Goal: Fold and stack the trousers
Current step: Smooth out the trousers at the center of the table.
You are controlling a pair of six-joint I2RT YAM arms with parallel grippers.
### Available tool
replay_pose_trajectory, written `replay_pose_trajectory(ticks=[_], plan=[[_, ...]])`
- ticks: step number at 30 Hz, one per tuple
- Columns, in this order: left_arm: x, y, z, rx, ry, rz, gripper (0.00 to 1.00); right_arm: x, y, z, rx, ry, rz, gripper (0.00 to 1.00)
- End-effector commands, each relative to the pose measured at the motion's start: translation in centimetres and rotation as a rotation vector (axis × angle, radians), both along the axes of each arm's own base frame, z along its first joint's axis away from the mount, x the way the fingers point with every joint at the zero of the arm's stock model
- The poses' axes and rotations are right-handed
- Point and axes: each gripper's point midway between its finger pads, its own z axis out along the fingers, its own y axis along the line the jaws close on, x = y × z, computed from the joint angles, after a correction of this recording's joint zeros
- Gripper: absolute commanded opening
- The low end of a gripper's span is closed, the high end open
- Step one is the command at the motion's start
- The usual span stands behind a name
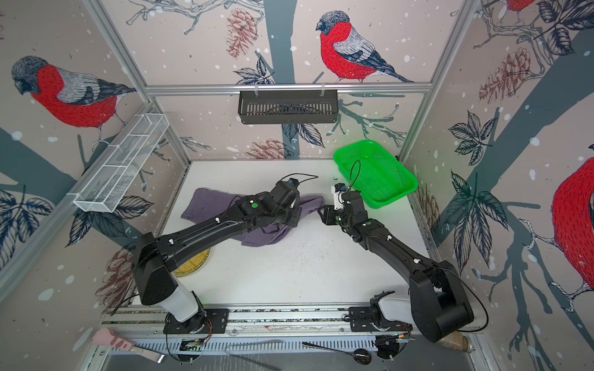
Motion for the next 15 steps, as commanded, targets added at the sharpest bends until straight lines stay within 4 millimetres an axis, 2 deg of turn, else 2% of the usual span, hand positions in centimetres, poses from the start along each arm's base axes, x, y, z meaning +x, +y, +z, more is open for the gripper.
replay_pose_trajectory(ticks=[1,6,9,15], plan=[[0.1,-0.3,0.3,-0.009,-0.003,-0.016,0.00,1.4,-0.1,0.0,0.106,0.026,-0.122,0.46],[0.1,-0.2,0.4,-0.007,-0.004,-0.015,0.00,2.0,1.4,-1.5,0.125,0.079,-0.108,0.46],[0.0,-0.1,0.3,-0.007,-0.005,-0.016,0.00,2.4,2.2,-1.4,0.133,0.070,-0.090,0.46],[0.0,0.0,0.9,-0.016,-0.012,-0.014,0.00,3.2,1.2,-3.7,0.048,0.105,-0.139,0.44]])
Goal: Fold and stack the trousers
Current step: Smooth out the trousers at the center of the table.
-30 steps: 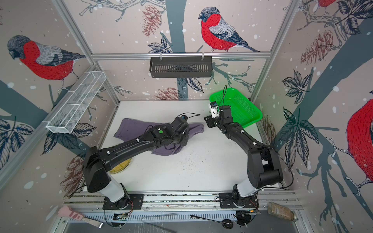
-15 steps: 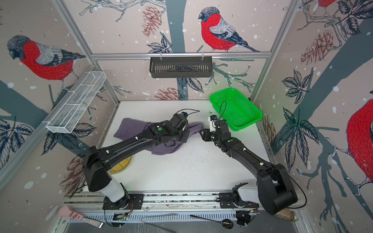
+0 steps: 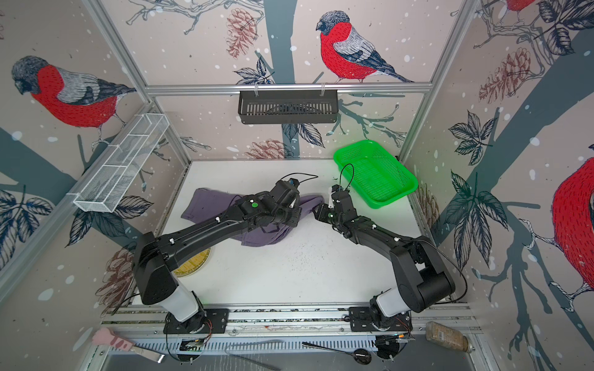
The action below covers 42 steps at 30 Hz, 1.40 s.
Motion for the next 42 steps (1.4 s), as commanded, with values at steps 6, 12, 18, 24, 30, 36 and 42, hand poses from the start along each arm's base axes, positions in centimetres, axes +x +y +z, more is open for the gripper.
replay_pose_trajectory(ticks=[6,12,18,24,30,36,42], plan=[[-0.2,0.4,1.7,-0.021,-0.027,-0.004,0.00,2.1,0.1,0.0,-0.028,-0.029,-0.025,0.35],[-0.1,1.1,2.9,-0.028,-0.059,0.012,0.00,2.7,-0.6,0.6,-0.040,-0.053,-0.031,0.17],[-0.1,1.7,4.4,-0.038,-0.104,0.023,0.00,3.4,-1.0,2.0,-0.064,-0.128,0.003,0.04],[0.1,2.3,5.3,-0.037,-0.125,0.033,0.00,3.1,-0.2,4.6,-0.044,-0.245,0.105,0.01],[0.3,2.8,6.5,-0.048,-0.147,0.032,0.00,4.5,-1.4,7.0,-0.097,-0.383,0.210,0.00],[0.2,3.2,7.0,-0.064,-0.150,0.037,0.00,5.5,-0.9,6.3,-0.250,-0.467,0.365,0.01],[-0.4,2.4,6.5,-0.111,-0.120,0.003,0.00,7.1,-1.8,5.5,-0.268,-0.480,0.376,0.07]])
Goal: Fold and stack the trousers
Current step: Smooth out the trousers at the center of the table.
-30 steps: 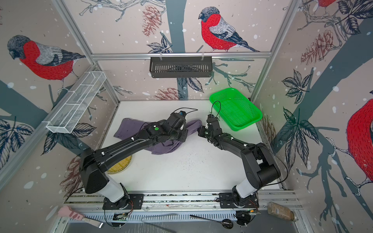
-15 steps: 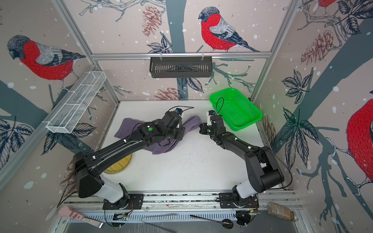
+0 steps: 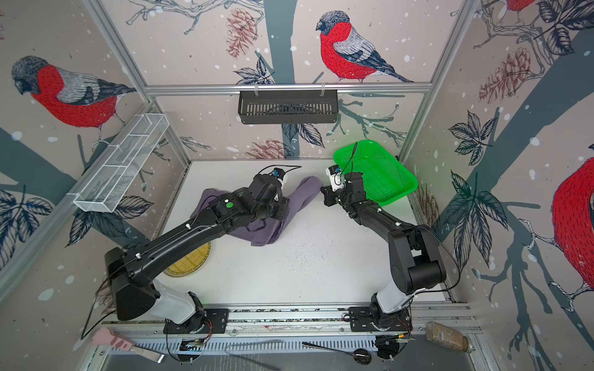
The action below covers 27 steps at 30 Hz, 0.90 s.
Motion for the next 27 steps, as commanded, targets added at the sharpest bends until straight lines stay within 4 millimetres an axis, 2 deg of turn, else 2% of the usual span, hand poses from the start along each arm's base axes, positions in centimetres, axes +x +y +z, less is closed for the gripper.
replay_pose_trajectory(ticks=[1,5,8,12,17,21,27], plan=[[-0.4,-1.3,0.2,-0.058,0.014,-0.046,0.00,0.3,0.5,0.6,-0.015,-0.047,0.056,0.09],[-0.6,-2.7,-0.5,-0.111,0.042,-0.086,0.00,-0.3,0.7,2.2,0.019,-0.053,0.066,0.15],[-1.4,-4.4,-1.4,-0.172,0.073,-0.156,0.00,-0.9,0.0,2.8,0.029,-0.054,0.053,0.20],[-1.9,-5.7,-3.0,-0.194,0.136,-0.198,0.00,-1.0,-2.8,2.2,0.015,0.039,-0.069,0.32],[-3.0,-7.0,-4.6,-0.238,0.195,-0.256,0.00,-1.8,-7.5,2.8,0.011,0.116,-0.280,0.46],[-4.3,-8.0,-6.4,-0.208,0.235,-0.310,0.00,-3.9,-9.5,2.5,0.114,0.236,-0.395,0.54],[-7.3,-8.6,-10.7,-0.126,0.332,-0.409,0.00,-8.7,-8.7,0.5,0.263,0.437,-0.418,0.59]])
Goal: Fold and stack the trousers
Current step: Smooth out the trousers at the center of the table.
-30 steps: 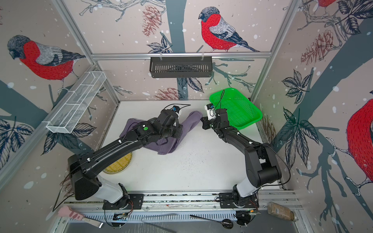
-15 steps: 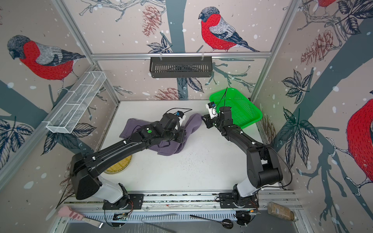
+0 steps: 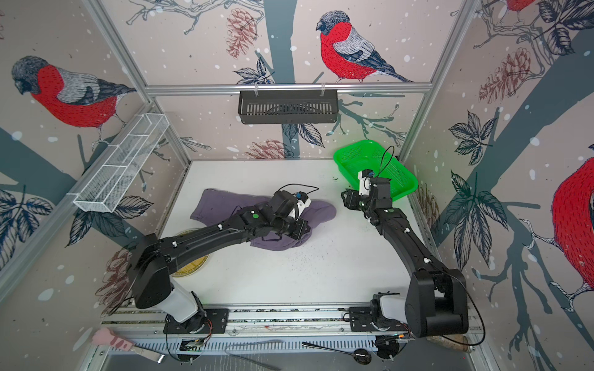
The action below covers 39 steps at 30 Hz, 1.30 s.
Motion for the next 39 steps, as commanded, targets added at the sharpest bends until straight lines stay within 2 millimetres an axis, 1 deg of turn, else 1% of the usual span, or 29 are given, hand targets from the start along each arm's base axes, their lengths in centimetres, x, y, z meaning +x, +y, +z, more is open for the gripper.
replay_pose_trajectory(ticks=[1,2,3,5,6,7,8,9,10,12,13,16,18,19,21,22,24,25,28,30,34,36,39], plan=[[-2.0,-1.0,-1.4,0.002,0.034,-0.099,0.02,-3.2,0.9,-1.7,0.156,0.156,-0.042,0.60],[-2.3,-1.3,-1.8,0.009,0.040,-0.116,0.09,-4.1,1.0,-2.3,0.186,0.183,-0.051,0.60],[-2.7,-1.8,-2.0,0.010,0.045,-0.139,0.19,-5.0,1.1,-2.9,0.218,0.210,-0.066,0.60],[-3.1,-2.4,-2.0,0.013,0.050,-0.173,0.33,-6.3,1.0,-3.7,0.249,0.237,-0.101,0.61],[-3.1,-2.6,-1.9,0.016,0.054,-0.183,0.39,-6.8,0.9,-4.1,0.260,0.249,-0.119,0.64],[-3.1,-2.7,-1.6,0.012,0.048,-0.188,0.44,-7.2,1.0,-4.3,0.270,0.253,-0.122,0.65],[-3.1,-2.8,-1.2,0.001,0.041,-0.198,0.52,-7.6,1.1,-4.5,0.279,0.259,-0.125,0.65],[-3.3,-2.9,-0.7,-0.017,0.032,-0.210,0.58,-7.9,1.2,-4.9,0.287,0.267,-0.128,0.66],[-3.4,-3.0,-0.2,-0.032,0.025,-0.221,0.62,-8.2,1.3,-5.3,0.294,0.276,-0.130,0.69],[-3.1,-2.4,0.3,-0.016,-0.001,-0.218,0.63,-8.6,1.6,-6.0,0.322,0.290,-0.128,0.70],[-2.5,-1.7,0.1,0.007,-0.006,-0.198,0.64,-8.7,1.9,-6.3,0.340,0.293,-0.125,0.71],[-0.7,0.7,-0.1,0.051,-0.008,-0.126,0.64,-8.7,2.8,-7.2,0.332,0.287,-0.094,0.71],[0.5,2.3,0.0,0.071,-0.024,-0.071,0.66,-8.3,3.2,-7.8,0.300,0.279,-0.070,0.71],[1.2,3.3,-0.1,0.088,-0.031,-0.033,0.68,-8.0,3.5,-8.0,0.294,0.273,-0.050,0.71],[2.3,5.2,-0.5,0.132,-0.040,0.033,0.68,-7.5,4.0,-8.5,0.288,0.273,-0.019,0.72],[3.0,6.1,-0.7,0.155,-0.045,0.072,0.68,-7.3,4.3,-8.9,0.270,0.275,-0.004,0.72],[4.2,8.1,-1.4,0.197,-0.053,0.146,0.69,-6.9,4.1,-10.0,0.207,0.290,-0.007,0.72],[5.0,9.2,-1.6,0.216,-0.060,0.188,0.69,-6.8,3.8,-11.1,0.177,0.313,-0.012,0.72],[7.1,11.5,-2.3,0.231,-0.068,0.287,0.69,-6.2,4.1,-12.1,0.093,0.314,0.007,0.72],[8.6,12.4,-2.5,0.214,-0.070,0.336,0.69,-5.8,4.5,-12.5,0.053,0.315,0.022,0.72],[11.4,13.5,-2.8,0.190,-0.085,0.415,0.69,-5.3,3.8,-14.6,-0.082,0.338,0.014,0.71],[12.7,14.1,-2.9,0.200,-0.093,0.449,0.69,-5.1,4.0,-14.9,-0.106,0.334,0.018,0.70],[14.4,14.9,-3.7,0.219,-0.086,0.492,0.69,-4.9,4.7,-15.3,-0.124,0.337,0.039,0.69]])
